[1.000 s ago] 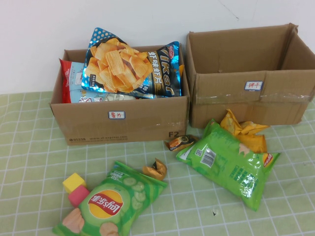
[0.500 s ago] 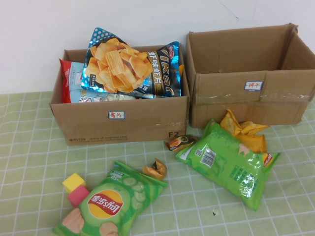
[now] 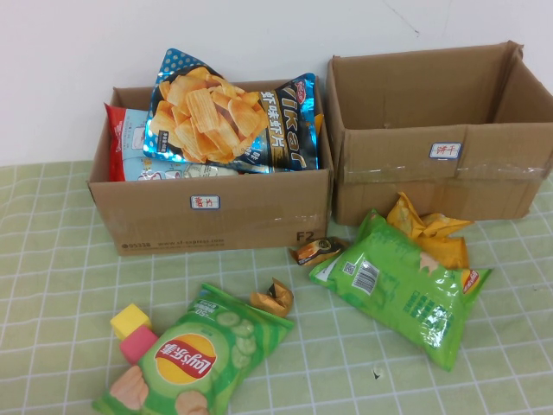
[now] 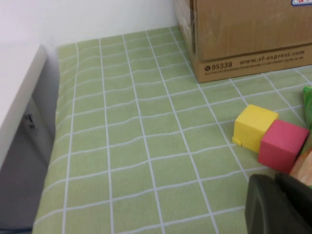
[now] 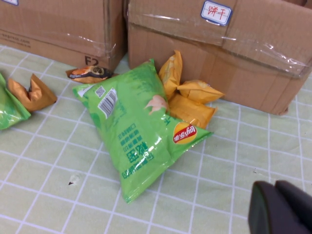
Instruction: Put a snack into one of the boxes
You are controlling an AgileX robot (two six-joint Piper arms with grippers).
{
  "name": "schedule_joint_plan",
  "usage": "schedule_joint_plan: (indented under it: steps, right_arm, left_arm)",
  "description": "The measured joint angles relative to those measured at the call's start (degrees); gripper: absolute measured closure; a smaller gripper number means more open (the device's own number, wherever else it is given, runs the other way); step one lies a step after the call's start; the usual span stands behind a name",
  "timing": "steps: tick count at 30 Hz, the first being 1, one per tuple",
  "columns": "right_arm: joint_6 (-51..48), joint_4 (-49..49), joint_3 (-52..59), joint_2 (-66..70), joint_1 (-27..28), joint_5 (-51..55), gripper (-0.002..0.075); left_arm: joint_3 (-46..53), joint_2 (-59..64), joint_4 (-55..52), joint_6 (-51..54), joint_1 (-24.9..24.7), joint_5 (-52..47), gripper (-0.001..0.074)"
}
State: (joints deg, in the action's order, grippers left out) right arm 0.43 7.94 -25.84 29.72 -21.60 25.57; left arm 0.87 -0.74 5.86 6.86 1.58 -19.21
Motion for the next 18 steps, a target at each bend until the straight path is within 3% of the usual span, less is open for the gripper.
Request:
schedule_joint_plan:
  steps: [18]
  right_arm:
    - [0.08,0.00,0.00,0.00,0.00,0.00,0.0728]
  left_arm:
    - [-0.13,0.00,-2.27,-9.49,-0.05,-0.52,0.0738]
